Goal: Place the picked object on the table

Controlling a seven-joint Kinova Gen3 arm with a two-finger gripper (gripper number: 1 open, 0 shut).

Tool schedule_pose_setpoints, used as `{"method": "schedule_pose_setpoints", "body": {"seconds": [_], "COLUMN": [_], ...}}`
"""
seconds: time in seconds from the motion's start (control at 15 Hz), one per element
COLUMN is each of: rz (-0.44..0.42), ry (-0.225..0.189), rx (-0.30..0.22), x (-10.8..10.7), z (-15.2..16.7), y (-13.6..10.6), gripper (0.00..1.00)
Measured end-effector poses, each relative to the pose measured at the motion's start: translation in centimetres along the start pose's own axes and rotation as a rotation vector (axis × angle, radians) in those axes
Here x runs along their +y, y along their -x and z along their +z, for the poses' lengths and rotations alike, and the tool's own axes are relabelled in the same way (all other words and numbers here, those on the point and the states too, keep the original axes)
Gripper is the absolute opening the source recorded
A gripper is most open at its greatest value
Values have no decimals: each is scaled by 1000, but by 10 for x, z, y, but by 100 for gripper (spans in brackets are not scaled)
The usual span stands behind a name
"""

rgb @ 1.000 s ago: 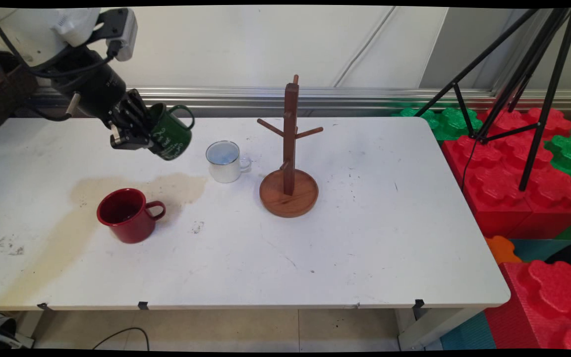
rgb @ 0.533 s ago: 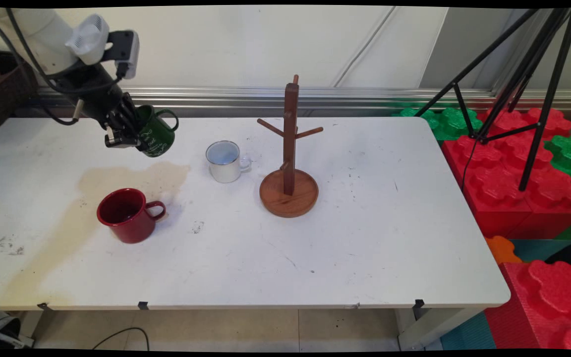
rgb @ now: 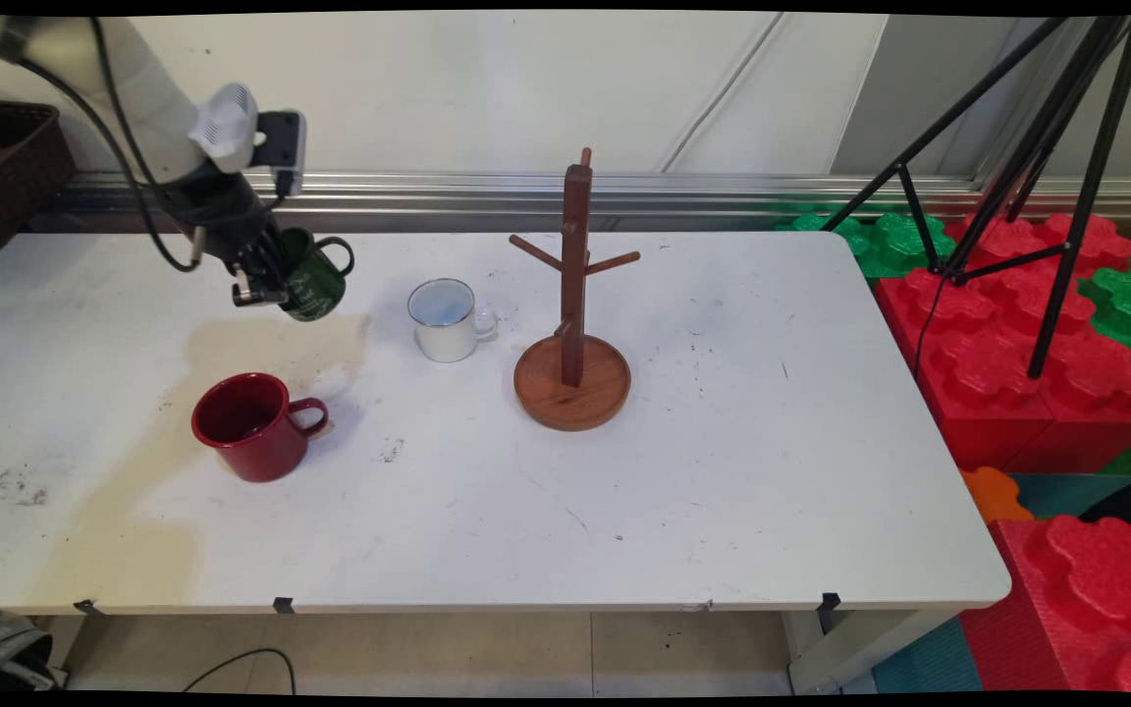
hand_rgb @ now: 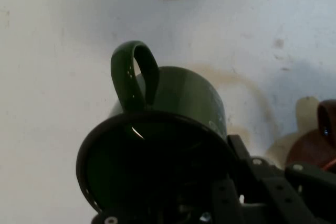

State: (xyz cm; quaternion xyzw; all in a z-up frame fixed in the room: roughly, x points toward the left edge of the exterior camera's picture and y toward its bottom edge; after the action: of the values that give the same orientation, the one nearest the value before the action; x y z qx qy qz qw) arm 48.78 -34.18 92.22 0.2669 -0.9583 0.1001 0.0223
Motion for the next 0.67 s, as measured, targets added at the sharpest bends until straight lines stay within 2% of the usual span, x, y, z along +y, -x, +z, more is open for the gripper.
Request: {"method": "schedule_pose_setpoints", "body": {"seconds": [0.67], "rz": [-52], "ry": [10], "rx": [-65], "x": [-10], "z": [61], "y": [-15], "gripper": [0]}}
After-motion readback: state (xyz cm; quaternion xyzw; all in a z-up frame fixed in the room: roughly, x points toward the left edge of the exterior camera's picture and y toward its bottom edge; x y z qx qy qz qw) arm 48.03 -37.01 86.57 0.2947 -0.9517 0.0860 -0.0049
